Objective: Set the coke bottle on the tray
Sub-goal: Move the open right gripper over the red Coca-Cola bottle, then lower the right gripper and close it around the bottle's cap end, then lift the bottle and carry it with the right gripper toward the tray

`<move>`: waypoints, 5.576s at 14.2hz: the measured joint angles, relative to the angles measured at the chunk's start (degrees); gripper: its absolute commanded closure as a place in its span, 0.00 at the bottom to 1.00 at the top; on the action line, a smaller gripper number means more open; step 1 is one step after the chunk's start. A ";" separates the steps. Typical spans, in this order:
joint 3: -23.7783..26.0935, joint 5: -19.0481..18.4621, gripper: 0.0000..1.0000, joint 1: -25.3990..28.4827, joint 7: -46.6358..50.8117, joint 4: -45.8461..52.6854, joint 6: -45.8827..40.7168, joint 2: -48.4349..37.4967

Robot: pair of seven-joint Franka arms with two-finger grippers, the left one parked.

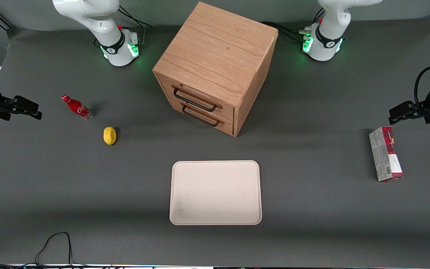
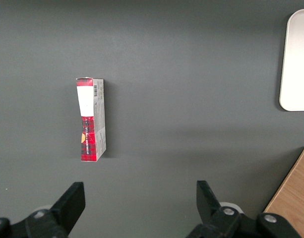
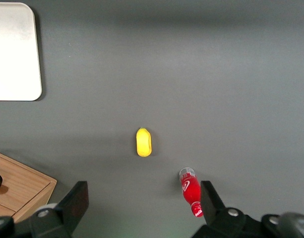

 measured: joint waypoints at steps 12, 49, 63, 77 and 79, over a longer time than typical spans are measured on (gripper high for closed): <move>-6.07 -1.80 0.00 -0.24 -5.15 -12.99 4.52 -8.66; -20.02 -9.44 1.00 -0.30 -12.35 -67.56 45.53 -22.85; -16.53 -11.71 1.00 2.67 -12.36 -50.02 23.62 -27.33; -13.00 -0.09 1.00 14.02 -12.20 11.26 -8.23 3.38; -8.70 0.25 1.00 14.55 -11.99 22.62 -9.99 13.12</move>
